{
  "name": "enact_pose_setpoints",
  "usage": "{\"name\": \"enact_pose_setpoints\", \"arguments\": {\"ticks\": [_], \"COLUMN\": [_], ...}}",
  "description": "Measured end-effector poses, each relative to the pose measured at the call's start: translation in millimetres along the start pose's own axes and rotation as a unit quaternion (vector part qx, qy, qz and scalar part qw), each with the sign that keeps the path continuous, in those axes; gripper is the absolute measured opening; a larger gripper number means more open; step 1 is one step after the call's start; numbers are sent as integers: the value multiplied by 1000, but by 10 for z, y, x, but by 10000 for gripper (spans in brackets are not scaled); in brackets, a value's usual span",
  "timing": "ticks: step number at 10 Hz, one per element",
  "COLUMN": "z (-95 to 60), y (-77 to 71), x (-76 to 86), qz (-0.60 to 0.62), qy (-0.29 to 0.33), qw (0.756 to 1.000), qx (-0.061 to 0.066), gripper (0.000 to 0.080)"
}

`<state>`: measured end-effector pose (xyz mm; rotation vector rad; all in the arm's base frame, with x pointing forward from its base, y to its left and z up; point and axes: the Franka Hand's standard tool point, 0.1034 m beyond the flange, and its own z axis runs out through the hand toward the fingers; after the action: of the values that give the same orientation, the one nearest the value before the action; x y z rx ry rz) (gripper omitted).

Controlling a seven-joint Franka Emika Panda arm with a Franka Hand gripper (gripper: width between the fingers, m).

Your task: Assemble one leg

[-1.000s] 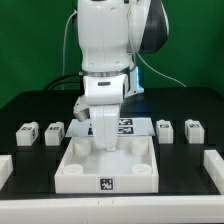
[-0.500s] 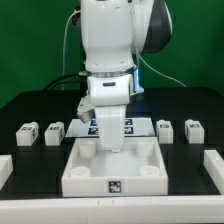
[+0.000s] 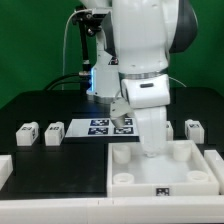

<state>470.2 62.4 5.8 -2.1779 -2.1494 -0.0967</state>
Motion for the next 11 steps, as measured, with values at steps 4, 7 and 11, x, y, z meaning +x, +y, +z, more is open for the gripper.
{"name": "enact_pose_setpoints", "arguments": {"ticks": [4,7,11], "z": [6,10,12], "y": [188,184,183], "x": [-7,-11,-18], "qz": [-1,3,4], "qy": [5,5,5], "qw": [1000,1000,1000], "qx": [-7,-10,-10], "gripper": [51,130,469]}}
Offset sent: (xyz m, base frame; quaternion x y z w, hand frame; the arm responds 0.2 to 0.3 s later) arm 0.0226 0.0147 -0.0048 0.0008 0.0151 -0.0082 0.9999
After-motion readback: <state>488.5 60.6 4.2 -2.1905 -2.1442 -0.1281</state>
